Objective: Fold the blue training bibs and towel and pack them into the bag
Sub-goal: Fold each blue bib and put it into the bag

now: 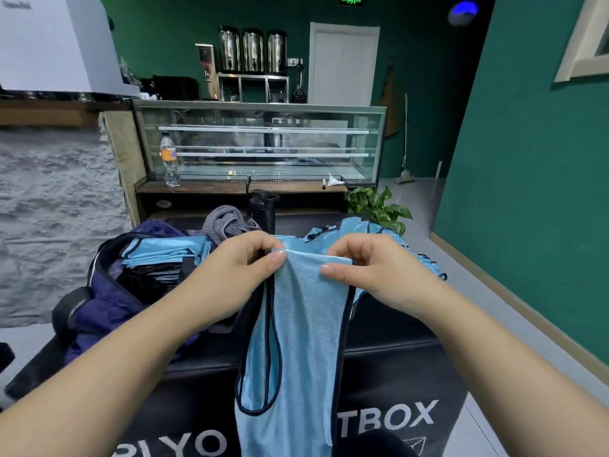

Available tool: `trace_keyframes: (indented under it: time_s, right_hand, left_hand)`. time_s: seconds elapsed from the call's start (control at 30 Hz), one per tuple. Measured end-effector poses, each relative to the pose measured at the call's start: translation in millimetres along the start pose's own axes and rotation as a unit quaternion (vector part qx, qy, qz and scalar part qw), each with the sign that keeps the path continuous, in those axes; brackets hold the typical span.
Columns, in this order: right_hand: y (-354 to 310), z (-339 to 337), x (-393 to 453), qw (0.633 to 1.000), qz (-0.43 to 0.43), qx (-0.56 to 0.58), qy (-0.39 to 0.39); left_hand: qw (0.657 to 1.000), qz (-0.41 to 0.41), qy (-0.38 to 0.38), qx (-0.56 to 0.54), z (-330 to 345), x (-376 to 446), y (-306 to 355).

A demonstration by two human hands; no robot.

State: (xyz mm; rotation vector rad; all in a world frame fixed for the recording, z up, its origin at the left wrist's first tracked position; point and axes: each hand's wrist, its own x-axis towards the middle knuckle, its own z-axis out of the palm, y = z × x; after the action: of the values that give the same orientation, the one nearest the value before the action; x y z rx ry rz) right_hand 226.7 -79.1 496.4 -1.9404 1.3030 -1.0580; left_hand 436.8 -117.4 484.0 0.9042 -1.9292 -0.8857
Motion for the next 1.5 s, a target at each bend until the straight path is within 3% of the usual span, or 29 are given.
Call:
trace_keyframes:
  time_s: [0.13,0.43,0.63,0.87,0.97,1.13,1.33,1.4,1.5]
  right_hand:
    - [-0.4,3.6,-1.1,0.998,0.002,-0.054,0.012]
    - [1.0,1.4,3.7,0.998,0.035,0.016,-0.056]
    - [-19.2,-15.4,13.4,0.964,0.024,-0.259,-0.063]
    - [-40.0,-3.4,23.3,0.93,0.021,-0.367,-0.004]
    - [-41.2,7.6,30.8,0.947,0.01,-0.319,0.03]
    - [-46.5,11.8,31.2,0.991,0.013,-0.114,0.062]
    - [-46.7,11.7,30.4,0.99,-0.046,-0.124,0.048]
    - [-46.3,8.9,30.5,0.989,-0.055,-0.124,0.06]
    - [-46.3,4.5,31.4,0.987,-0.067,-0.133,0.067]
  left_hand:
    - [0.999,0.042,-0.021,-0.005,2.2,0.1,-0.4]
    - [0.997,0.071,0.013,0.034,6.2,-2.7,6.5]
    - [0.99,0.071,0.086,0.086,4.7,-1.0,8.5]
    - [0.975,0.069,0.103,0.183,1.9,0.2,12.1]
    - [0.978,0.071,0.117,0.16,0.9,2.0,13.0]
    - [0.98,0.077,0.139,0.118,-8.4,3.9,17.7]
    - [0.976,0.103,0.16,0.109,-9.4,-1.8,12.3]
    - [0.981,0.096,0.119,0.119,-3.9,-6.3,5.3]
    - [0.984,0.062,-0.006,0.167,0.7,-16.4,-5.4]
